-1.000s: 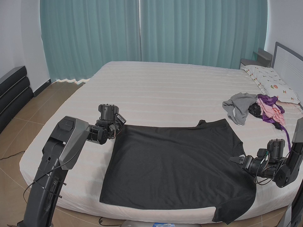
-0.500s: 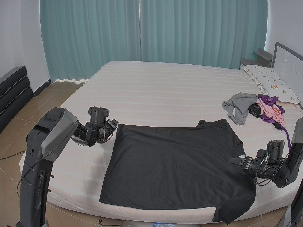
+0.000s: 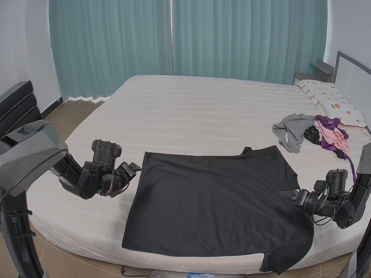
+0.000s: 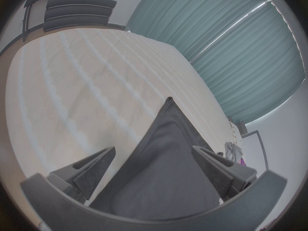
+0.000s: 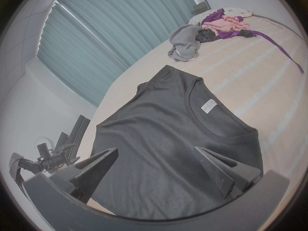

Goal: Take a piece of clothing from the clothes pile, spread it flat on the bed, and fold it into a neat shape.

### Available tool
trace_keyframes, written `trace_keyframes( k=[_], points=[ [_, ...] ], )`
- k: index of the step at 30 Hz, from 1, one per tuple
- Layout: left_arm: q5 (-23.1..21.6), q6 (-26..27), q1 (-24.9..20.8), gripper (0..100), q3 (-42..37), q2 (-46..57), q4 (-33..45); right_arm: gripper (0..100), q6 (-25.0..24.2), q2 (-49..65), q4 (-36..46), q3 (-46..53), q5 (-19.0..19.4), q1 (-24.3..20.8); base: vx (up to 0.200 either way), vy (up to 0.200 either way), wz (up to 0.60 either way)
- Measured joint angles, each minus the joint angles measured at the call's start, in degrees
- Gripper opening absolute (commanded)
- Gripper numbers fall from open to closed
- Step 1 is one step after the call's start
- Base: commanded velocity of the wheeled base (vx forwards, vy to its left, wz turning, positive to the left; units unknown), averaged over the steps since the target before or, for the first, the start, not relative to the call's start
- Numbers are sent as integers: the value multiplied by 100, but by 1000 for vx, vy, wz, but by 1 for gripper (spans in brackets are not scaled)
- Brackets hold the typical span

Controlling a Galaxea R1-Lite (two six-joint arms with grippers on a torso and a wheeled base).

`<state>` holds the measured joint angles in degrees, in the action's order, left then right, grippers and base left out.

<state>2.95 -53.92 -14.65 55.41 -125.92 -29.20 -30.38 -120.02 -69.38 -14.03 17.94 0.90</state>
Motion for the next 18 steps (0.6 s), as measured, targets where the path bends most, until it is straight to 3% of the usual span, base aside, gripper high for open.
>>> trace_keyframes(
  k=[10, 18],
  points=[
    [-396, -569, -288, 100, -1807, 1156, -586, 100, 9, 469, 155, 336, -108, -79, -180, 0, 0],
    [-469, -851, -500, 100, -2721, 1409, -1848, 100, -30, 629, 134, 701, -60, -46, 0, 0, 0]
  ],
)
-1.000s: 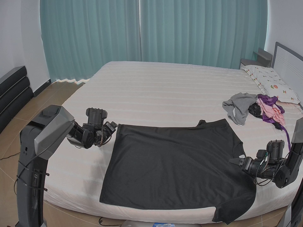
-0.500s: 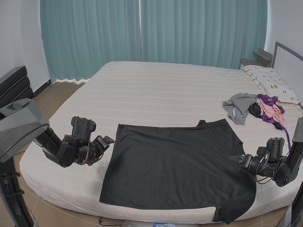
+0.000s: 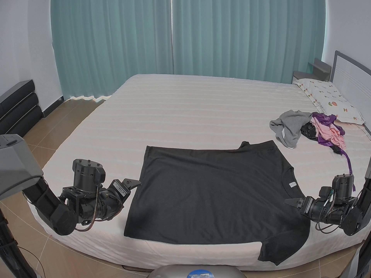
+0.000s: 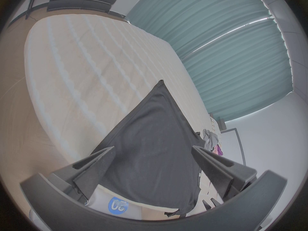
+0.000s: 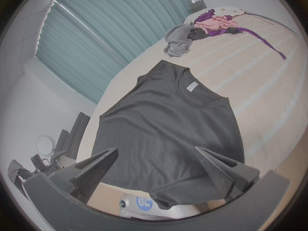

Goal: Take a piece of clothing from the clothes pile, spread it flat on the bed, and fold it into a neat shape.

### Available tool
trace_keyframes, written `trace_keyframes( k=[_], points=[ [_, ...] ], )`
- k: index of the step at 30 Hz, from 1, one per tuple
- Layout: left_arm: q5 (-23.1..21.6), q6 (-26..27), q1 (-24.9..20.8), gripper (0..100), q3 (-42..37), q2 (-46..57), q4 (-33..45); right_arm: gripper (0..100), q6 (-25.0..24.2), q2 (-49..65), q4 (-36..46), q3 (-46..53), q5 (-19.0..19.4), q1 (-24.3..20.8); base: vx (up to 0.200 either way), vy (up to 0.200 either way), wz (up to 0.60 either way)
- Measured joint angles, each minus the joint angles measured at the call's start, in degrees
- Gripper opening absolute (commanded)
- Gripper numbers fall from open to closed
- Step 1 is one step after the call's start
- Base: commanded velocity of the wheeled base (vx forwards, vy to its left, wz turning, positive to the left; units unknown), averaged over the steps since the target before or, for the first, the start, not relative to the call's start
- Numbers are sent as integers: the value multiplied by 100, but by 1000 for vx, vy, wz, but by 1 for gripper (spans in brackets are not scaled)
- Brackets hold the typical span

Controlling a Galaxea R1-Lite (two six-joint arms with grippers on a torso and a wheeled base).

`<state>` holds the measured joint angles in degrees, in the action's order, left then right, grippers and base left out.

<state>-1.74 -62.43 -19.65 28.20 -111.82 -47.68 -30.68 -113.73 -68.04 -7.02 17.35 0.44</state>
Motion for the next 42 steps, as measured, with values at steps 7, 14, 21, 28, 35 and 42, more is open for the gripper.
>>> trace_keyframes(
  k=[7, 14, 21, 28, 35, 42],
  points=[
    [-20, -71, -46, 100, -336, -149, -288, 100, -16, 28, 7, 113, 39, 77, 0, 0, 0],
    [-20, -200, -96, 100, -369, -199, -288, 100, 0, 0, 2, 185, 83, 74, 0, -200, 0],
    [-20, -200, -127, 100, -414, -204, -285, 100, 0, -17, 2, 210, 83, 60, 0, -143, 0],
    [-193, 49, 28, 100, -667, -218, -290, 100, 17, -66, 2, 215, 83, 60, 0, 0, 0],
    [-655, 736, 546, 100, -1018, -249, -279, 100, 41, -124, 2, 236, 77, 60, 0, 0, 0],
    [-681, 1308, 805, 100, -1193, -510, -284, 100, 50, -179, 2, 239, 74, 61, 0, 0, 0]
  ],
)
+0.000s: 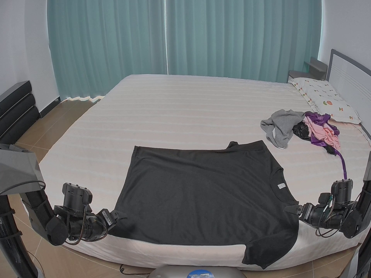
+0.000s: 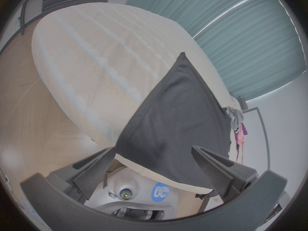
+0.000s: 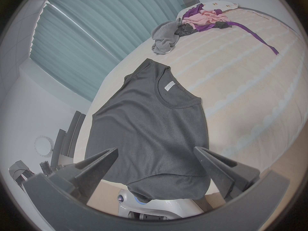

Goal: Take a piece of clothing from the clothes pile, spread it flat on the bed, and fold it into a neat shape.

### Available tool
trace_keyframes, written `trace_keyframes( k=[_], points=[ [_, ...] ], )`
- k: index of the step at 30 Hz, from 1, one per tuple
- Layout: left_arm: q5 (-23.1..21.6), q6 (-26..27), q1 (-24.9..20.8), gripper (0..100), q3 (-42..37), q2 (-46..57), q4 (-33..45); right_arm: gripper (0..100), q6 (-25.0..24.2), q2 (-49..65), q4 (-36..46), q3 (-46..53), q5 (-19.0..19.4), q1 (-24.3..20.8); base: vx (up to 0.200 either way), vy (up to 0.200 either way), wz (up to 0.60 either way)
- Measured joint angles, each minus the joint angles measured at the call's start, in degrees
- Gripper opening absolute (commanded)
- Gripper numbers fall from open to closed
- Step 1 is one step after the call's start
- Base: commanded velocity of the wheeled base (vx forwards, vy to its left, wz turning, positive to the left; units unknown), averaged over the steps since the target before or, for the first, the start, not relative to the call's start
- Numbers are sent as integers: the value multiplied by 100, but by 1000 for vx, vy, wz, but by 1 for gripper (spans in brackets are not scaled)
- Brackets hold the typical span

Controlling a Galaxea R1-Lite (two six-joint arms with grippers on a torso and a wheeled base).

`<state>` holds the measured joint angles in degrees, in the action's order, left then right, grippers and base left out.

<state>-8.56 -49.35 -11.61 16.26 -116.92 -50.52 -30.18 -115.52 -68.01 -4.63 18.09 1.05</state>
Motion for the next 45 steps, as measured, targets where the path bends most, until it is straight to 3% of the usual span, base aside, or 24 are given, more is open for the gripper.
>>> trace_keyframes(
  k=[13, 20, 21, 27, 32, 45],
  points=[
    [681, 77, -226, 100, 44, -472, -15, 100, 16, -20, 0, 21, -11, -12, 0, 0, 0],
    [723, 71, -355, 100, 206, -627, -15, 100, 13, -24, 2, 39, -20, -23, 0, 0, 0],
    [723, 71, -358, 0, 219, -640, -12, 100, 13, -24, 0, 39, -17, -23, 0, 0, 0],
    [766, 33, -369, 0, 280, -684, 11, 100, 13, -30, 0, 41, -20, -30, 0, 0, 0],
    [1112, -167, -374, 0, 236, -697, 35, 100, 27, -57, -6, 76, -41, -21, 0, 0, 0],
    [1153, -207, -363, 0, 104, -594, 21, 100, 466, -540, -72, 54, -44, 88, 0, 0, 0]
  ],
)
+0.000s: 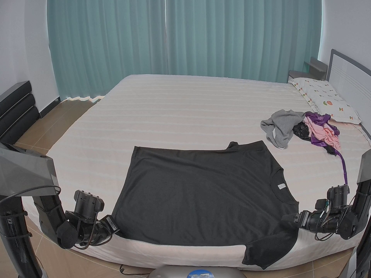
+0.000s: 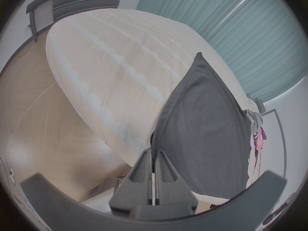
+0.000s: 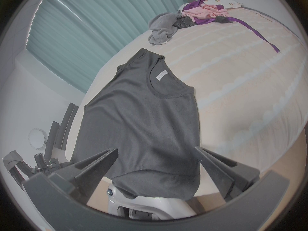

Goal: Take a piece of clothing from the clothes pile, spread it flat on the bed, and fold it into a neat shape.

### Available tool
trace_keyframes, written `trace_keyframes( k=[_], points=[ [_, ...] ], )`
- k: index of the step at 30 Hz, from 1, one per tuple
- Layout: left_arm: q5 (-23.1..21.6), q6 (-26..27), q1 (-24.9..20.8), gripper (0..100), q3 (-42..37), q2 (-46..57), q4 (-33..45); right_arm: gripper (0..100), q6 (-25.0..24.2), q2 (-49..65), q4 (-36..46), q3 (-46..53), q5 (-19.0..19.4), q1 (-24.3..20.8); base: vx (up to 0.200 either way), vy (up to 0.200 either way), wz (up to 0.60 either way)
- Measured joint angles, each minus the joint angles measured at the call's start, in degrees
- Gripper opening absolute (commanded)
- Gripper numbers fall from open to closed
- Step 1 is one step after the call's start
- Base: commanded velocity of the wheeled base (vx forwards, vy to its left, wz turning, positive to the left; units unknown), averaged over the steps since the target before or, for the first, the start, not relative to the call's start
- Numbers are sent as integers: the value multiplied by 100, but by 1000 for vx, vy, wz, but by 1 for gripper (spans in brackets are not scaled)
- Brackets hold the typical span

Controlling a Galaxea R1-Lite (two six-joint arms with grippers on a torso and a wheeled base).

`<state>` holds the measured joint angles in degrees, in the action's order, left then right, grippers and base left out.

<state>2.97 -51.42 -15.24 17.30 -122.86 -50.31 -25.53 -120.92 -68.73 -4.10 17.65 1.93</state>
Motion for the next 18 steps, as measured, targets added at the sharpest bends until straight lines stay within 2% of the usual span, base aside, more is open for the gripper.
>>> trace_keyframes(
  k=[7, 18],
  points=[
    [-18, -15, 5, 0, -24, 83, 0, 100, 180, -444, -667, 33, -6, 165, 0, 0, 0],
    [-40, -20, 20, 0, -16, 124, -2, 100, 93, -920, -957, -80, 24, 254, 0, 0, 0]
  ],
)
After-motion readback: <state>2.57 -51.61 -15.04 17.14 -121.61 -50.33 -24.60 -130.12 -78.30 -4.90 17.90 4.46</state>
